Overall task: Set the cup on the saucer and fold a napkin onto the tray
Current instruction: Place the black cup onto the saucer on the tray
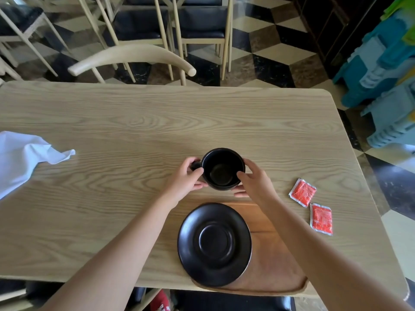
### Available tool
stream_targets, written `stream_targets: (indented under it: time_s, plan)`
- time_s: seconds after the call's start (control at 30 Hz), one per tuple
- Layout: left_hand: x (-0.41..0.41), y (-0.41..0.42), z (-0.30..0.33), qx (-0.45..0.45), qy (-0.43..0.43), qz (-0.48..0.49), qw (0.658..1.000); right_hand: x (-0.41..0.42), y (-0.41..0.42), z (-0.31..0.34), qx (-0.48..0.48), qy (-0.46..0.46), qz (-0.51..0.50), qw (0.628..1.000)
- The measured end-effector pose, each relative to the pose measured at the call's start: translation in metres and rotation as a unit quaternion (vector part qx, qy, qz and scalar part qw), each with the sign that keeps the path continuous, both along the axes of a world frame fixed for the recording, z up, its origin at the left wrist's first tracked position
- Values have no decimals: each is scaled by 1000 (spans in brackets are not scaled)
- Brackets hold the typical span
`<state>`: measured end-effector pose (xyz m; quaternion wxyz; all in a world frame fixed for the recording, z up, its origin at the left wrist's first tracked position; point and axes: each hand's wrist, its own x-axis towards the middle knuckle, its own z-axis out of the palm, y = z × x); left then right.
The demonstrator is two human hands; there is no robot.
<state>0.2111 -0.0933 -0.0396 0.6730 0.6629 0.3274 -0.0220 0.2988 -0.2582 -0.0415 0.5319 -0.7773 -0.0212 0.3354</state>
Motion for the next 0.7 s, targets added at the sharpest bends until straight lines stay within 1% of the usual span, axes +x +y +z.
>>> stream_targets:
  time_s: [0.1,0.23,0.37,0.47,0.57,0.7]
  plan:
    - [-5,-1,13,5,-8,13,1000,-1,3,5,-2,-14,-21,1000]
    - [-23,-4,40,22,-59,34,997,-9,0,29,42,-33,-40,998]
    - [-53,-12,65,33,-82,36,995,-30,-12,57,74,-62,-12,995]
    - [-81,-24,71,34,-90,35,995,-53,-27,63,90,-48,1,995]
    - [-105,-38,64,22,-83,38,996,-78,-42,57,94,-19,0,995]
    - [-128,-53,44,14,-37,28,999,-100,-58,39,59,2,2,998]
